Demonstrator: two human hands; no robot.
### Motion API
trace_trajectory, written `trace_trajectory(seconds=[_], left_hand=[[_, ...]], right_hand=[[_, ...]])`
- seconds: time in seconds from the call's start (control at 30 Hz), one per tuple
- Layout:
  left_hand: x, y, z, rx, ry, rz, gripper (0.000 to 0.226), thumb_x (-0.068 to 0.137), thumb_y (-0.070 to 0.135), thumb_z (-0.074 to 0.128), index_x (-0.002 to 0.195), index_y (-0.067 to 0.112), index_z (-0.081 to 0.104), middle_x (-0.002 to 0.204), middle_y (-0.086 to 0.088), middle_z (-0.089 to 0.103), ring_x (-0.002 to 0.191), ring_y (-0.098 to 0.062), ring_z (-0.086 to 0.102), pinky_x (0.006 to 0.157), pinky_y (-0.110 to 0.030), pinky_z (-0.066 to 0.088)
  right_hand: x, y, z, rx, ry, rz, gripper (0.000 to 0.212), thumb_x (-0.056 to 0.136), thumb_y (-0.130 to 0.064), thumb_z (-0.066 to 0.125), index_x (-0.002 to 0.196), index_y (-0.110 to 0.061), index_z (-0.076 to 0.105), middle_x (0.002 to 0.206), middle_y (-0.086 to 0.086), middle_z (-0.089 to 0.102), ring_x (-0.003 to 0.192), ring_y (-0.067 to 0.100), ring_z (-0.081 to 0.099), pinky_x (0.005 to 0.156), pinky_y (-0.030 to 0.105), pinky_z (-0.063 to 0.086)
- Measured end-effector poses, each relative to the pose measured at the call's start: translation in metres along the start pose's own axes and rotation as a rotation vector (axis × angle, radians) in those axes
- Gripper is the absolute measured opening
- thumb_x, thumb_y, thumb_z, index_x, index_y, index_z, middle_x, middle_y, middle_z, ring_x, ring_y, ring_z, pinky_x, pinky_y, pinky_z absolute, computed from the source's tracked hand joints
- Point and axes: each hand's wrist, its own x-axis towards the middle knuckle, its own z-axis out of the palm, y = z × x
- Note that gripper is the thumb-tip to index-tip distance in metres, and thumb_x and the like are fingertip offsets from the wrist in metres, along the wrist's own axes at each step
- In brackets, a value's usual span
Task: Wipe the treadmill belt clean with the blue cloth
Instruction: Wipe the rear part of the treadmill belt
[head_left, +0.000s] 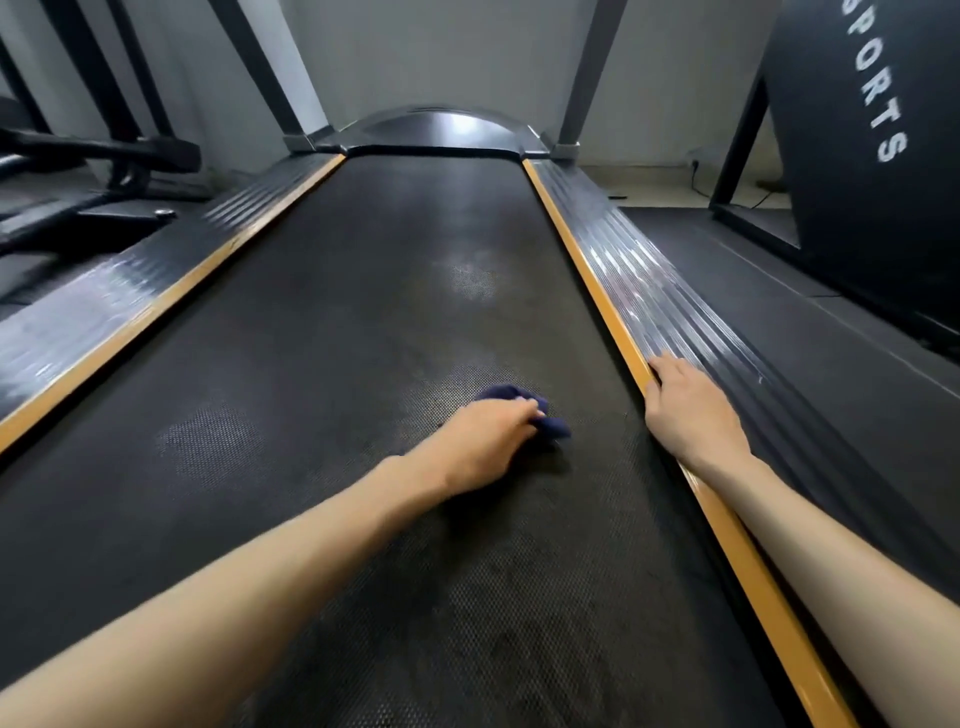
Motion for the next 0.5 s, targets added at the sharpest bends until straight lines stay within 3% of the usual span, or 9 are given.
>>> trace_trajectory(seconds=[0.07, 0.1, 0.2, 0.27, 0.33, 0.43, 0.5], left_hand=[[-0.003, 0.004, 0.009, 0.006, -0.066, 0.158, 0.026, 0.096, 0.008, 0.045, 0.117, 0.001, 0.059, 0.126, -0.003, 0.059, 0.118, -0.013, 0.052, 0.089, 0.002, 0.024], [0.0, -0.003, 0.006, 0.027, -0.047, 0.145, 0.026, 0.095, 0.009, 0.047, 0.117, 0.004, 0.06, 0.127, -0.002, 0.058, 0.119, -0.016, 0.052, 0.091, -0.003, 0.027], [0.012, -0.054, -0.015, 0.12, 0.056, -0.201, 0.028, 0.095, 0.017, 0.049, 0.12, 0.02, 0.062, 0.131, 0.002, 0.056, 0.121, -0.021, 0.05, 0.096, -0.02, 0.032], [0.014, -0.091, -0.03, 0.192, 0.112, -0.44, 0.03, 0.097, 0.022, 0.045, 0.124, 0.022, 0.058, 0.132, -0.004, 0.056, 0.12, -0.03, 0.05, 0.097, -0.031, 0.037], [0.011, -0.104, -0.032, 0.19, 0.131, -0.561, 0.031, 0.099, 0.025, 0.042, 0.126, 0.018, 0.055, 0.127, -0.015, 0.058, 0.117, -0.037, 0.049, 0.094, -0.038, 0.039], [0.019, -0.061, -0.014, 0.076, 0.128, -0.527, 0.03, 0.099, 0.027, 0.041, 0.124, 0.017, 0.056, 0.124, -0.015, 0.058, 0.114, -0.037, 0.05, 0.092, -0.037, 0.04], [0.023, -0.011, 0.006, 0.025, 0.105, -0.328, 0.03, 0.099, 0.027, 0.042, 0.124, 0.021, 0.056, 0.129, -0.005, 0.057, 0.118, -0.029, 0.051, 0.094, -0.031, 0.039]], right_hand=[[0.0, 0.002, 0.0, -0.004, -0.007, 0.002, 0.044, 0.101, -0.025, 0.035, 0.141, -0.009, 0.038, 0.145, 0.008, 0.042, 0.132, 0.024, 0.039, 0.109, 0.04, 0.034], [0.0, 0.002, -0.001, 0.001, -0.01, 0.001, 0.044, 0.101, -0.026, 0.035, 0.142, -0.01, 0.038, 0.145, 0.008, 0.041, 0.132, 0.024, 0.039, 0.109, 0.039, 0.033], [-0.002, 0.001, -0.002, 0.009, 0.005, -0.005, 0.043, 0.101, -0.025, 0.035, 0.141, -0.01, 0.039, 0.144, 0.007, 0.043, 0.131, 0.022, 0.04, 0.108, 0.037, 0.032], [-0.002, 0.0, -0.002, 0.012, 0.02, 0.001, 0.043, 0.101, -0.026, 0.035, 0.141, -0.01, 0.04, 0.143, 0.006, 0.044, 0.13, 0.022, 0.041, 0.107, 0.037, 0.033], [-0.002, -0.001, -0.001, 0.013, 0.023, 0.017, 0.043, 0.101, -0.026, 0.034, 0.141, -0.011, 0.039, 0.143, 0.006, 0.043, 0.13, 0.022, 0.041, 0.107, 0.037, 0.034], [-0.002, -0.001, 0.0, 0.018, 0.003, 0.04, 0.043, 0.101, -0.025, 0.033, 0.142, -0.011, 0.037, 0.145, 0.006, 0.042, 0.131, 0.022, 0.04, 0.109, 0.038, 0.035], [-0.001, 0.0, 0.0, 0.015, -0.005, 0.038, 0.044, 0.101, -0.025, 0.033, 0.143, -0.011, 0.036, 0.146, 0.006, 0.04, 0.132, 0.022, 0.038, 0.11, 0.038, 0.034]])
